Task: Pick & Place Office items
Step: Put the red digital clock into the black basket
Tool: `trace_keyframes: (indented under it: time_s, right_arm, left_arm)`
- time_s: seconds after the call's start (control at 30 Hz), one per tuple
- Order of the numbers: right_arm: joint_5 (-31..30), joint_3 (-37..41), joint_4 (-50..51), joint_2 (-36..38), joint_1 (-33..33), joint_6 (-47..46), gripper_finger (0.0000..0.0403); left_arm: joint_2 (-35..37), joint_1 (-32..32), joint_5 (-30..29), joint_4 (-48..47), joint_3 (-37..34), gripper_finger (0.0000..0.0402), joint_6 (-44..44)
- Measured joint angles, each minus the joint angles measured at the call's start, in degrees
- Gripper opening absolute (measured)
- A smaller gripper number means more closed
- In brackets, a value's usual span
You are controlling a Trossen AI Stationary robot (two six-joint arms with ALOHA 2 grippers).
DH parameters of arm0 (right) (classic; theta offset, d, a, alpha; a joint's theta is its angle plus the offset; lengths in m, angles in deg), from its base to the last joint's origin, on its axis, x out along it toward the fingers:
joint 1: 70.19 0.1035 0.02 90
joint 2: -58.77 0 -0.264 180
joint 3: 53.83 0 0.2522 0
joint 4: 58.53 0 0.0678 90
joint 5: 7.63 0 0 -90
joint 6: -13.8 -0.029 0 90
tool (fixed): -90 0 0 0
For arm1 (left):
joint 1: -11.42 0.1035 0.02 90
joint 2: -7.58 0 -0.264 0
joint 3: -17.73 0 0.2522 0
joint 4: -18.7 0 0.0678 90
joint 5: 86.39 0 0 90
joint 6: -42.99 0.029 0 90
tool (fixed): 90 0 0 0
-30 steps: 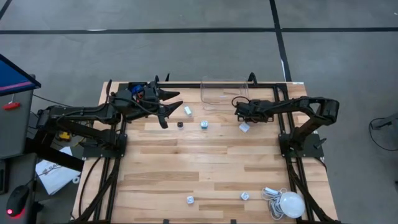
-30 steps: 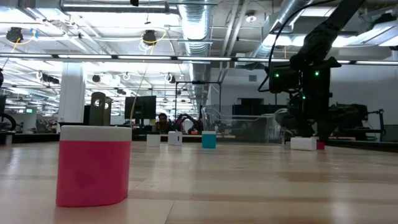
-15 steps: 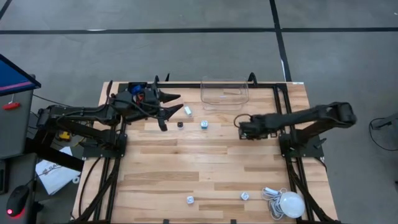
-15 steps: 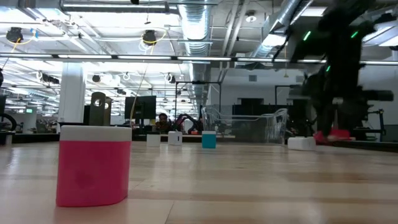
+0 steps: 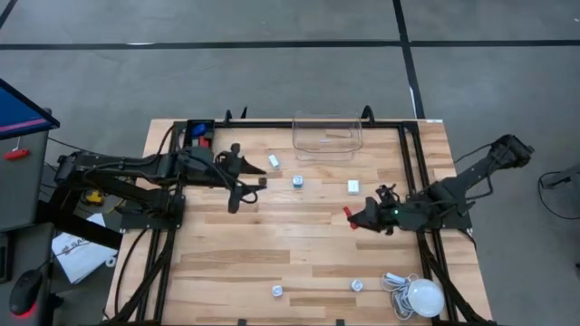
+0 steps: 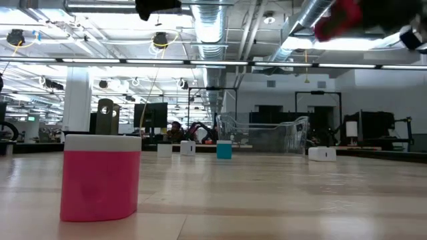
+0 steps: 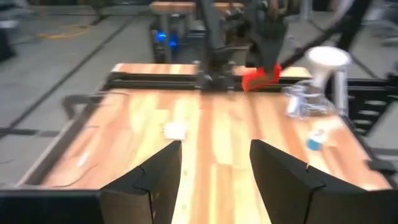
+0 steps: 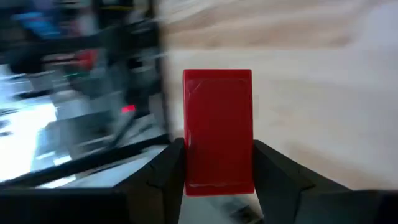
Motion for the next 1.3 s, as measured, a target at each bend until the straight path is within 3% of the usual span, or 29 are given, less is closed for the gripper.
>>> trace_keyframes:
  time_s: [0.27, 0.67, 0.93, 1.3]
  right_arm:
    - [0.29, -0.15, -27.38, -6.45, -0.87, 6.57, 0.0147]
    - [6.18, -3.83, -49.03, -19.33, -2.64, 13.32, 0.0148]
    - [5.65, -8.74, -48.93, -22.91, -0.85, 16.13, 0.0149]
    - [6.97, -8.98, -48.78, -22.83, -2.94, 16.99, 0.0149]
  left_arm:
    - [-9.36, 0.00, 17.46, 1.04, 2.82, 0.0201, 0.06]
    - [-27.18, 1.75, 41.93, 0.14, 23.25, 0.0226, -1.44]
    - [-31.52, 1.73, 50.45, 0.22, 29.69, 0.0230, -1.62]
    - [-32.17, 1.62, 51.17, 3.55, 29.66, 0.0232, -2.82]
